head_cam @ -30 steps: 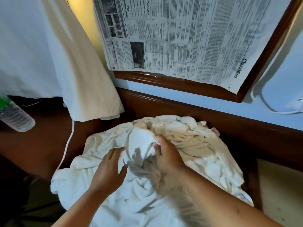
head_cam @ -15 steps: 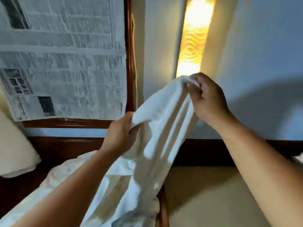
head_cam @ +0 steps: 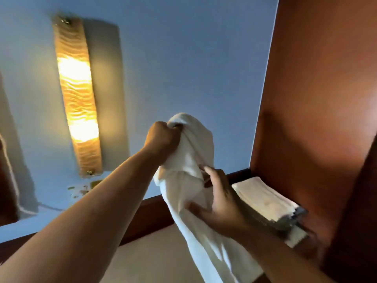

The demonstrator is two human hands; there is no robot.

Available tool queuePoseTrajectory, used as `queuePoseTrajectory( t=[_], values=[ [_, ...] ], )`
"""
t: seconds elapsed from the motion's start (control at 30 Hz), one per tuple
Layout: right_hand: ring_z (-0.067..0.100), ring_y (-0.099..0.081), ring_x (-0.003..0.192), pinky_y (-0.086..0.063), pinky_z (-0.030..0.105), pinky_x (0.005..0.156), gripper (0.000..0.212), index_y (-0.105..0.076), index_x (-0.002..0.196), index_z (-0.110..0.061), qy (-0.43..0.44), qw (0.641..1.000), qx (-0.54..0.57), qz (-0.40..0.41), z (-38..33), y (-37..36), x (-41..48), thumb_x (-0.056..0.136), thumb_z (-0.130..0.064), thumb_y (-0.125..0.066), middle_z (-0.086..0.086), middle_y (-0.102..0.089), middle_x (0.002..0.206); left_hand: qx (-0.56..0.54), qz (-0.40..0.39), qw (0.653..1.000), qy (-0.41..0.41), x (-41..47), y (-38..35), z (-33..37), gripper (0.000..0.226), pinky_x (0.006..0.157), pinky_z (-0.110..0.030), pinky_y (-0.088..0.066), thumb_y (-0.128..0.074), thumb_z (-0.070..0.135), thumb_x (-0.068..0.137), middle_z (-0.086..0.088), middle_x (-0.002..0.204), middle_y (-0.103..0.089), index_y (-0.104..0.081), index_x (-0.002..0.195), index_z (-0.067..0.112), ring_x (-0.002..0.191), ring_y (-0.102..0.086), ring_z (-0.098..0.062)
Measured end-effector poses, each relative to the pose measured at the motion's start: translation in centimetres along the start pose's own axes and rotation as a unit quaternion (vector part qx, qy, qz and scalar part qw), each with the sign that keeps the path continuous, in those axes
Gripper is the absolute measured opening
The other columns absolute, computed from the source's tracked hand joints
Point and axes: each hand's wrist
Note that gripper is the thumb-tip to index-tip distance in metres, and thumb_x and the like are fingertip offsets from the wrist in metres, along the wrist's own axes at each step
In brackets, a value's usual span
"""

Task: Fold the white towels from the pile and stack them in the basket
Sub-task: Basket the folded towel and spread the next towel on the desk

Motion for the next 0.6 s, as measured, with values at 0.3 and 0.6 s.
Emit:
queuePoseTrajectory(
  t=[0.3, 0.6],
  values=[
    [0.010, -0.060, 0.073, -0.049, 0.032, 0.068, 0.012, -0.061, 0.092, -0.025, -0.060, 0.992, 0.016, 0.110, 8.1, 6.8, 4.2, 0.088, -0.036, -0.058, -0.011, -0.061, 0.083, -0.093, -0.100, 0.990, 0.047, 4.2, -10.7, 2.1, 0.041, 0.067, -0.033, -0.051, -0.065, 0.038, 0.089, -0.013, 0.093, -0.069, -0.068, 0.100, -0.001, 0.081, -0.065, -0.026],
    [0.004, -0.045, 0.064, -0.039, 0.032, 0.065, 0.016, -0.056, 0.083, -0.021, -0.097, 0.978, 0.126, 0.132, 10.5, 10.5, 12.0, 0.086, -0.037, -0.052, -0.015, -0.052, 0.065, 0.037, -0.260, 0.965, 0.006, 6.5, -14.6, 2.8, 0.025, 0.060, -0.032, -0.036, -0.062, 0.035, 0.068, -0.008, 0.071, -0.054, -0.058, 0.070, 0.010, 0.065, -0.049, -0.022]
  ],
)
Point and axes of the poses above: each hand's wrist, its own x-axis towards the middle knuckle, its own y-axis out of the back of the hand, z = x × y
